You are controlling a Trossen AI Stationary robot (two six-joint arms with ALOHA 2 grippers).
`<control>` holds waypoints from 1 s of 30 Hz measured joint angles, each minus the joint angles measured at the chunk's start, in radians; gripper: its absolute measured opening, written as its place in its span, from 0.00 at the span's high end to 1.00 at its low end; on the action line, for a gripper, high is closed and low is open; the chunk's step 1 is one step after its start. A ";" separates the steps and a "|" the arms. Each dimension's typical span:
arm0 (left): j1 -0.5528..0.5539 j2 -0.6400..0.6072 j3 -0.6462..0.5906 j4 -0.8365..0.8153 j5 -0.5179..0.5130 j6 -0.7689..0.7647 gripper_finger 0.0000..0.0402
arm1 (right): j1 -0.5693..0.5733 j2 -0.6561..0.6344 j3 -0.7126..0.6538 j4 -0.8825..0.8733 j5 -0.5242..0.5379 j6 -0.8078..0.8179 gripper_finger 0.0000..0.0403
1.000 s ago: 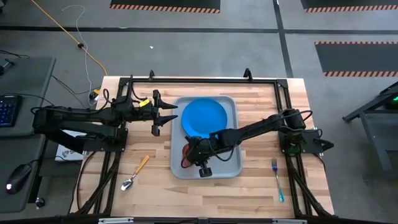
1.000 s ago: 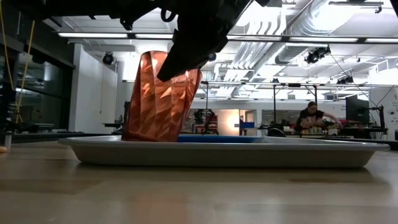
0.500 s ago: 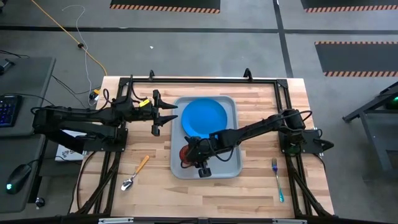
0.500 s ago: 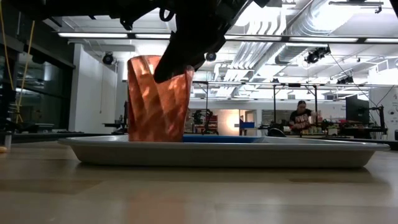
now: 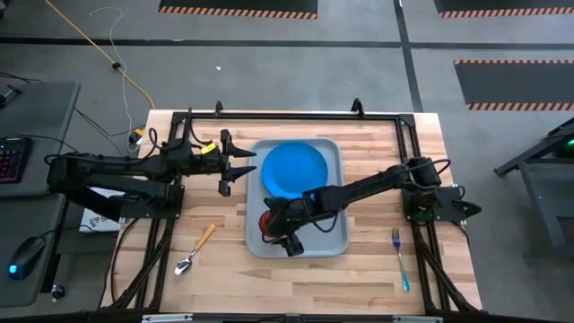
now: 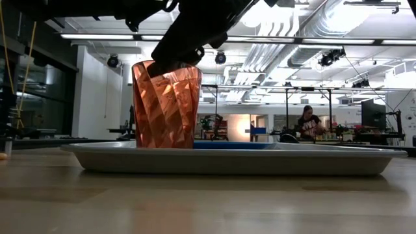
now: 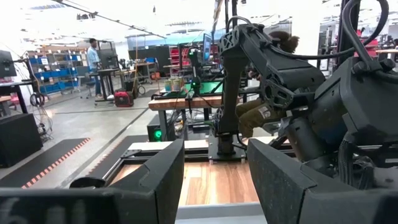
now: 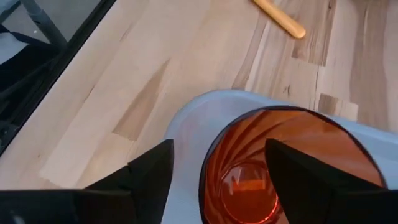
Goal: Pick and place plate/cup/fork/spoon on tray
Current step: Put the brown glass on the gray serving tray to the top left of the blue plate
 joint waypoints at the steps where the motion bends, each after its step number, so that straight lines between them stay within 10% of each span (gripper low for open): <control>1: 0.000 0.000 0.000 -0.001 0.000 0.000 0.58 | 0.000 -0.007 0.000 -0.008 -0.001 -0.004 0.39; 20: 0.000 0.000 0.000 -0.017 0.000 0.000 0.58 | 0.058 -0.167 0.001 -0.289 0.099 -0.070 0.41; 30: 0.000 0.000 0.000 -0.018 0.000 0.000 0.58 | -0.016 -0.175 -0.199 -0.275 0.143 0.016 0.71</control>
